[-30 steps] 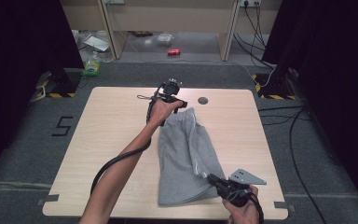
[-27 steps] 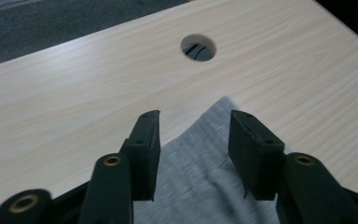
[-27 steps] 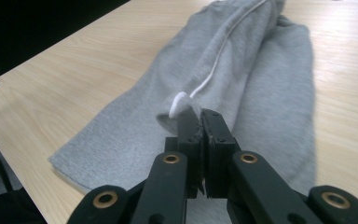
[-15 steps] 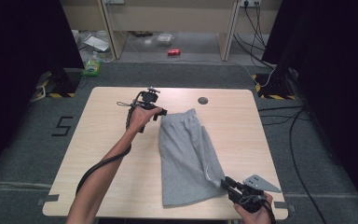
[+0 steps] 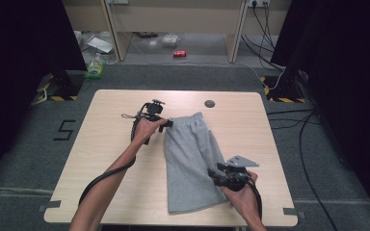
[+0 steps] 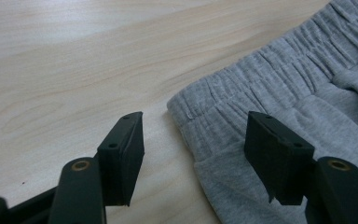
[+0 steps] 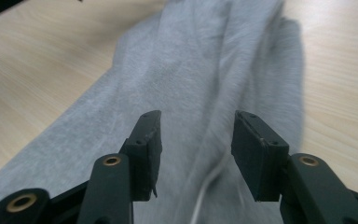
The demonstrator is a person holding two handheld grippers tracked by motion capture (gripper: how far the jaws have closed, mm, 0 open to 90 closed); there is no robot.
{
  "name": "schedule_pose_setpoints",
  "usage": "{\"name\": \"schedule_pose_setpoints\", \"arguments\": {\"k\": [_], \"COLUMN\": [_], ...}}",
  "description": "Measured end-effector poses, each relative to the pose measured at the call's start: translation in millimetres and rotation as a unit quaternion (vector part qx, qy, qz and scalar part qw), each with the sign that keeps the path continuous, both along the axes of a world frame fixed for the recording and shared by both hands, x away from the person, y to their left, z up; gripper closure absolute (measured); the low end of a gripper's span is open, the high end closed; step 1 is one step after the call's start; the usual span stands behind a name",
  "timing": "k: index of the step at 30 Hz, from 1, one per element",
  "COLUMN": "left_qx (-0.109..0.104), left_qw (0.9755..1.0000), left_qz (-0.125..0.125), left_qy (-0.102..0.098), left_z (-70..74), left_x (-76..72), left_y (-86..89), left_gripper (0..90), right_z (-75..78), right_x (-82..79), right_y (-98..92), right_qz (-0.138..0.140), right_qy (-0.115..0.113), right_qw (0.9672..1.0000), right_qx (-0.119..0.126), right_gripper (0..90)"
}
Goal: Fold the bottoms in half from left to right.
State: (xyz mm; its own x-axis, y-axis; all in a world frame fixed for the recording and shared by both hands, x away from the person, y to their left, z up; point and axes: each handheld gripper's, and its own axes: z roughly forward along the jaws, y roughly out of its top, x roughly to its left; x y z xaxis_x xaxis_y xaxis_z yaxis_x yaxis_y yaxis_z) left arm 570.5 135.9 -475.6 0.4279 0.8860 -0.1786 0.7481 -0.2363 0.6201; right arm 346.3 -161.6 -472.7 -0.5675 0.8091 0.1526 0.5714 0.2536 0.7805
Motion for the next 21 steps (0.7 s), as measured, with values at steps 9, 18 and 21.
{"name": "schedule_pose_setpoints", "arguments": {"k": [9,18,21], "left_qx": [-0.001,-0.003,-0.006], "left_qw": [1.0,1.0,0.9999], "left_qz": [-0.003,-0.001,0.001], "left_qy": [-0.005,-0.005,-0.008], "left_z": [-2.9,-2.6,-1.9], "left_x": [-1.3,0.1,0.0], "left_y": [5.6,8.3,7.1], "left_gripper": [36.1,36.0,35.9], "right_z": [-6.9,-19.2,-13.4], "right_x": [29.9,44.3,38.2], "right_y": [-7.0,-57.9,-60.4], "right_qz": [-0.003,-0.063,-0.059], "right_qy": [-0.006,0.051,0.049], "right_qw": [0.998,0.9966,0.997], "right_qx": [-0.063,-0.01,-0.004], "right_gripper": [86.1,65.5,60.0]}}
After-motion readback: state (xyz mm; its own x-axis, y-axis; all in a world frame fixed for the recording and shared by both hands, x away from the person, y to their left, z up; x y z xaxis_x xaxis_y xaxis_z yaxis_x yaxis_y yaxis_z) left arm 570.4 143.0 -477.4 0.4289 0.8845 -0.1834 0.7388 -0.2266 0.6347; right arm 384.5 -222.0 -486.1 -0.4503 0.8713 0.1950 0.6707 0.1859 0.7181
